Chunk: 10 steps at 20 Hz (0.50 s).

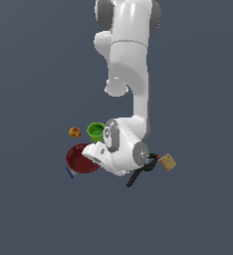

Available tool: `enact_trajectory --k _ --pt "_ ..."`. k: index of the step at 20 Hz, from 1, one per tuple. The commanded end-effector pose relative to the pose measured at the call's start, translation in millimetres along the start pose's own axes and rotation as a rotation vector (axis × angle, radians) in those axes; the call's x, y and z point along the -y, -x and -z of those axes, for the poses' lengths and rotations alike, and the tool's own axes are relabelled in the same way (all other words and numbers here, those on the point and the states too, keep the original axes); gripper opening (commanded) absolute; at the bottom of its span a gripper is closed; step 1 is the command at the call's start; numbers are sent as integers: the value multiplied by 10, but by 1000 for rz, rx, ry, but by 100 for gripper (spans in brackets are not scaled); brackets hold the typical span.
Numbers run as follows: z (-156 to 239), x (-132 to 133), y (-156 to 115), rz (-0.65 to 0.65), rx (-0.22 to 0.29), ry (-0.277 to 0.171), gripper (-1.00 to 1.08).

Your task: Pick up a designated object from a clutter of objects.

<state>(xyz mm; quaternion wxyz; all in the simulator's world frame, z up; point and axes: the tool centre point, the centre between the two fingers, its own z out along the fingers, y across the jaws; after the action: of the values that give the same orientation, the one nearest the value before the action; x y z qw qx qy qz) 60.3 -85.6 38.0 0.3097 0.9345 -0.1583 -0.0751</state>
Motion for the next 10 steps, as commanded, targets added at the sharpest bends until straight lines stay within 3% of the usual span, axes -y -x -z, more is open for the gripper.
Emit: enact_trajectory --k 1,10 --pt "63 3 32 0 -2 -1 -100" --pt "541 35 383 1 -2 0 -100"
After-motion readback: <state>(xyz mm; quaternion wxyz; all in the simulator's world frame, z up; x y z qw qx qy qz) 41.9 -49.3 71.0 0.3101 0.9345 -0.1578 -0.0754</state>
